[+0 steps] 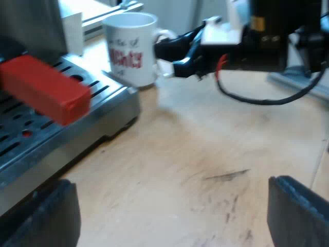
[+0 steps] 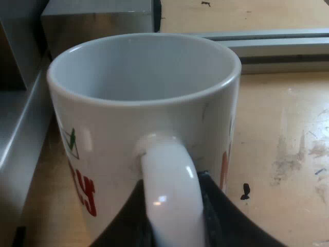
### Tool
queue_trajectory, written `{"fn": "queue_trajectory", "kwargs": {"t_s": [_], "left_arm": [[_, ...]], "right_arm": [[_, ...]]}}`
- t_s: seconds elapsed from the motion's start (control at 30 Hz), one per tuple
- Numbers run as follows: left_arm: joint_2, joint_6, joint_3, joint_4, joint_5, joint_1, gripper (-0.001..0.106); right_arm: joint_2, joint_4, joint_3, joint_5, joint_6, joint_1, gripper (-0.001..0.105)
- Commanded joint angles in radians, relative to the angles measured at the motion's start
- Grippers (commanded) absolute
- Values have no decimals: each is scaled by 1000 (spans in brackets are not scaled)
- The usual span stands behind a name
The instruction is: Remove mug from coffee machine
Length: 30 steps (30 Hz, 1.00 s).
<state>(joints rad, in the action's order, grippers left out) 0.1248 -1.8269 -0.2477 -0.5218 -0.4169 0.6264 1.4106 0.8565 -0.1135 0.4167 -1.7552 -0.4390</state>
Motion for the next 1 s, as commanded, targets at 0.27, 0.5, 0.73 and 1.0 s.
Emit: {"fn": "queue_trajectory", "kwargs": {"t_s": [0.27, 0.5, 0.73, 1.0], "left_arm": [[-3, 7, 1, 3, 41, 3, 77], [-3, 7, 1, 3, 41, 3, 77], [-3, 7, 1, 12, 45, 3, 77], [-3, 14, 1, 12, 113, 3, 77]], "right_arm": [[-2, -10, -12, -85, 6, 6, 50], [-28, -59, -12, -85, 14, 6, 62], [-306, -462, -12, -85, 54, 6, 62], [-636, -833, -32, -136, 77, 6, 62]]}}
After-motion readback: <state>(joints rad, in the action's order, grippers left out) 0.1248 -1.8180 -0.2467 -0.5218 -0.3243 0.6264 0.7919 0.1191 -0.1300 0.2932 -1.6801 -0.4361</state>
